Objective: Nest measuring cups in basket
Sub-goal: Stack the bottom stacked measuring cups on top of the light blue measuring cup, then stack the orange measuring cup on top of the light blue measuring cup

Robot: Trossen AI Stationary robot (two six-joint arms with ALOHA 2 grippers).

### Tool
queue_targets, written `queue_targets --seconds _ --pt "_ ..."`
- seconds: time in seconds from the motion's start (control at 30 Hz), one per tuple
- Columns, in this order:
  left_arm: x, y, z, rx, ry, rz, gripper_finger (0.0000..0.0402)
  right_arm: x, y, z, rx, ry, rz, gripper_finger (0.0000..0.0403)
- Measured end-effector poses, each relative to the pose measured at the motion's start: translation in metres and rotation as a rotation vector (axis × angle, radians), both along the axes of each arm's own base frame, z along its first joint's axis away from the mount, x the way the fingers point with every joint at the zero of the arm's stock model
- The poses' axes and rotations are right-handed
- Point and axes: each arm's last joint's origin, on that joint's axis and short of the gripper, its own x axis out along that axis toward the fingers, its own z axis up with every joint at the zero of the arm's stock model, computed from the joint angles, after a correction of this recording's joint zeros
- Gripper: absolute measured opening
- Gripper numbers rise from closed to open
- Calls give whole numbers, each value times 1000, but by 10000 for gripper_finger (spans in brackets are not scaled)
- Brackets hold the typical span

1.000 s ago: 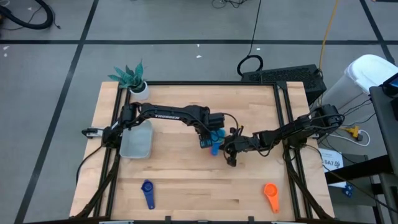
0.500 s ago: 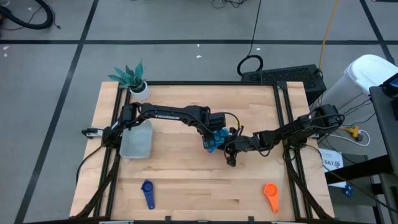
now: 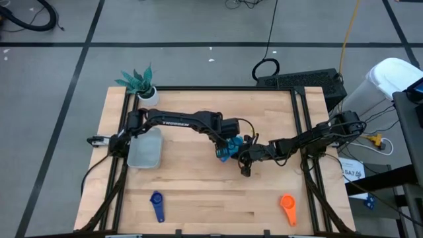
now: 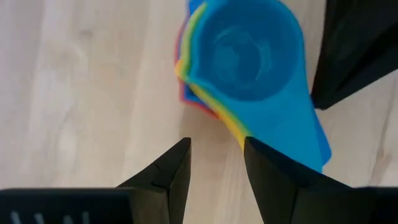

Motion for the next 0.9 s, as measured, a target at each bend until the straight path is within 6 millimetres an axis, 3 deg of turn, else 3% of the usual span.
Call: queue_targets --seconds 0.23,0.37,0.5,0.73,0.9 --pt "-25 8 45 175 -8 9 152 -2 6 4 -58 -8 66 0" --pt "-42 0 76 224 -42 -7 152 -9 12 24 -118 -71 92 0" --pt "-63 -22 100 229 -83 -22 152 -23 18 56 -212 -62 93 0" --pt "-98 -76 113 227 -153 17 152 -52 22 113 -372 7 108 0" --pt "-107 -104 103 140 -202 103 152 -67 13 127 -435 -13 140 0"
